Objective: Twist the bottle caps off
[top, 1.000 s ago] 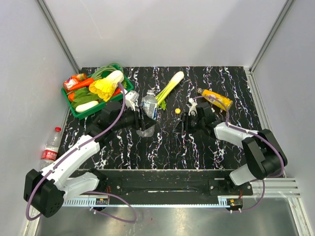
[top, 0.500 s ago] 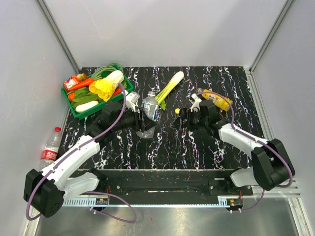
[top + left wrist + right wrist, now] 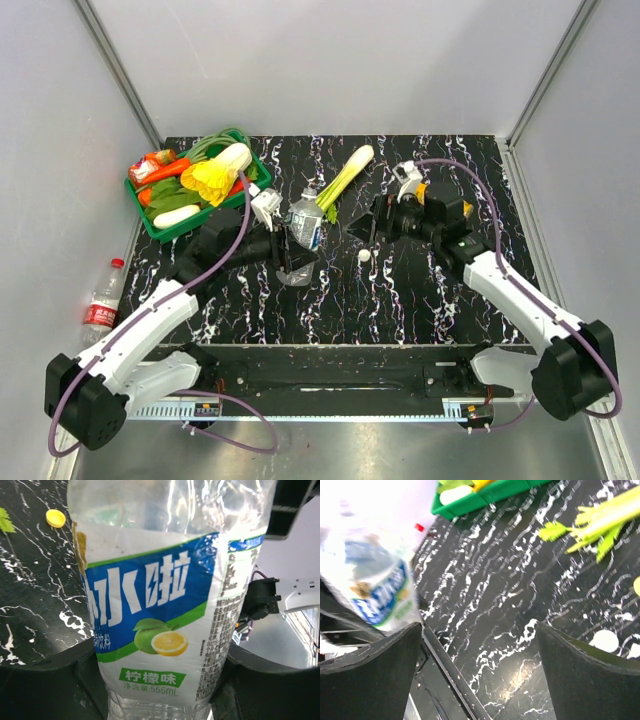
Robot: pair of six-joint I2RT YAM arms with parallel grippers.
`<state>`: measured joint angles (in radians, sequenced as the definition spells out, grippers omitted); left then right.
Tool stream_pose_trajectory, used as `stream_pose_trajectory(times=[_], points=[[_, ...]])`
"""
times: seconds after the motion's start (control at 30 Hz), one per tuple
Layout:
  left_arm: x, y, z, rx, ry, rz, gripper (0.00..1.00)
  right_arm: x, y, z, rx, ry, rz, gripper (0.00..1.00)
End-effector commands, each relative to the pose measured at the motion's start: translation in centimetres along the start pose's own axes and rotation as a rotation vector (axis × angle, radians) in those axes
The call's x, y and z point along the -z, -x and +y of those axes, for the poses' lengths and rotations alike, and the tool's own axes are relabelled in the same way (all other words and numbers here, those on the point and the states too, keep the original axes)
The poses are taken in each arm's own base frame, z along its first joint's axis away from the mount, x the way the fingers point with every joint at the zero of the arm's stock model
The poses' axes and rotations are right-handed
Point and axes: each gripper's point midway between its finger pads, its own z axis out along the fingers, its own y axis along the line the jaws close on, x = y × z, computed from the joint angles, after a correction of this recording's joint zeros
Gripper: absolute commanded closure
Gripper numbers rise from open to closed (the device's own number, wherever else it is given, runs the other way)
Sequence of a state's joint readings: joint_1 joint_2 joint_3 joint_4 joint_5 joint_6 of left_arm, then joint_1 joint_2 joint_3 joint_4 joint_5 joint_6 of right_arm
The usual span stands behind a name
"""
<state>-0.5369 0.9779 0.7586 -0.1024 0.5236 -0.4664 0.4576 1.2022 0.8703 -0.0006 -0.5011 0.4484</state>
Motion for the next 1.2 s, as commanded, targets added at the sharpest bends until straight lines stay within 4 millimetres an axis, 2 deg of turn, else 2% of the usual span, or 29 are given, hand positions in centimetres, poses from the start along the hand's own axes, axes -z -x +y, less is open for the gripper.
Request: stream_pose_trajectory(times=[0.0,0.1,0.23,0.4,0.87,1.07,1.17], points=[[0.0,0.7,-2.7,-0.057,-0.149,0.007,0.95,2.2,3.9,5.9,0.084,0.181,-0.071,0.0],[-0.4,0.3,-4.0,-0.08,-0.196,0.03,0.94,3.5,4.9,9.0,0.089,0.304,-0.101,0.0],[-1.0,0.1,-5.9,-0.123,-0.248,0.047,0.93,4.4,5.6,11.1,0.083,0.399,-0.117,0.0],[-1.5,0.0,-7.6,-0.155,-0.288,0.061,0.93,4.1,5.9,11.5,0.047,0.426,-0.105,0.01],[-2.0,-0.5,-8.3,-0.165,-0.316,0.086,0.92,3.8,6.2,12.4,-0.025,0.49,-0.092,0.27],[-1.9,-0.6,-8.3,-0.171,-0.317,0.09,0.9,3.5,5.9,12.2,-0.044,0.495,-0.075,0.46],[-2.0,-0.7,-8.4,-0.172,-0.321,0.096,0.89,3.3,5.9,12.0,-0.052,0.491,-0.074,0.71]])
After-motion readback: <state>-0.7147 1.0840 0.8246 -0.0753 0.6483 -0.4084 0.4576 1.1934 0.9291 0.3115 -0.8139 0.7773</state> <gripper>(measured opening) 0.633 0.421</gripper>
